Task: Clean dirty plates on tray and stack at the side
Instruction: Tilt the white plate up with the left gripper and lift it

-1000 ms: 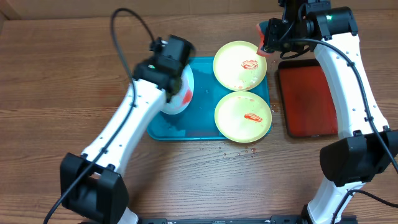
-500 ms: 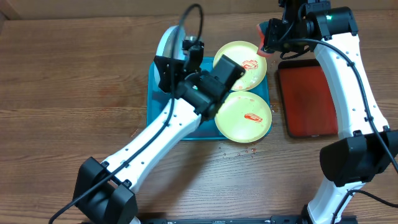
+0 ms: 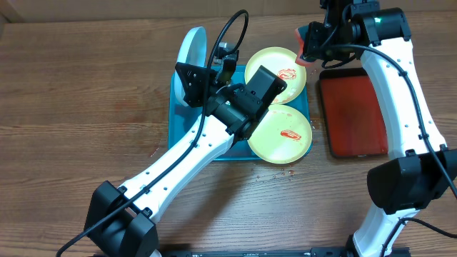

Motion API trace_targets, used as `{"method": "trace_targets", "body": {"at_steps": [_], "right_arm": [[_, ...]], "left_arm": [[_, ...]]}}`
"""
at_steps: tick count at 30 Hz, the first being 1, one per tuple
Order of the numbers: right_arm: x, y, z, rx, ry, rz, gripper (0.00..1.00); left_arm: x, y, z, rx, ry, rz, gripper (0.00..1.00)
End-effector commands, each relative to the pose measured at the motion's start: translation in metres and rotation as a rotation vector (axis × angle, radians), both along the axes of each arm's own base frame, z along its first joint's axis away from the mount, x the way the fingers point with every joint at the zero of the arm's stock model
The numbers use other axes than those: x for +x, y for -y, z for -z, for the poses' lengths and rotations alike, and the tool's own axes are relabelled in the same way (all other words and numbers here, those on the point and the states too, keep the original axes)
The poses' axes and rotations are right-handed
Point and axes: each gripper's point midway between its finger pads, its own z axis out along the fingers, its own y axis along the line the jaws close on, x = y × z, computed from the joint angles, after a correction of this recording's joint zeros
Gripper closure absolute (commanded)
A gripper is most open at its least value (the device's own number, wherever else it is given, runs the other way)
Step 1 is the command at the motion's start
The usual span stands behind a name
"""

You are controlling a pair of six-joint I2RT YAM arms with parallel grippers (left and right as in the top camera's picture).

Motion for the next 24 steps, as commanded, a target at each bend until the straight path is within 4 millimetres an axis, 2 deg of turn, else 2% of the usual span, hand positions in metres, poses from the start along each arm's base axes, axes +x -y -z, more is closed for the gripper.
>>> {"method": "trace_targets", "body": {"at_steps": [1,19,24], "right_arm": [[-0.001,0.002,-0.013,0.002,0.032,0.005,0.96],[-0.004,0.002,-0.012,0.000,0.018,0.005,0.96],[-0.004,0.002,-0.011,-0.001,0.017,0.005,0.96]], "left_arm": [[-0.005,-0.005,-0.014,0.014,0.041,-0.021,0.96],[-0.005,-0.004,-0.012,0.005,0.036,-0.016,0.96],[0.003,0.004,0.007,-0.077,-0.037,0.047,0.96]]}}
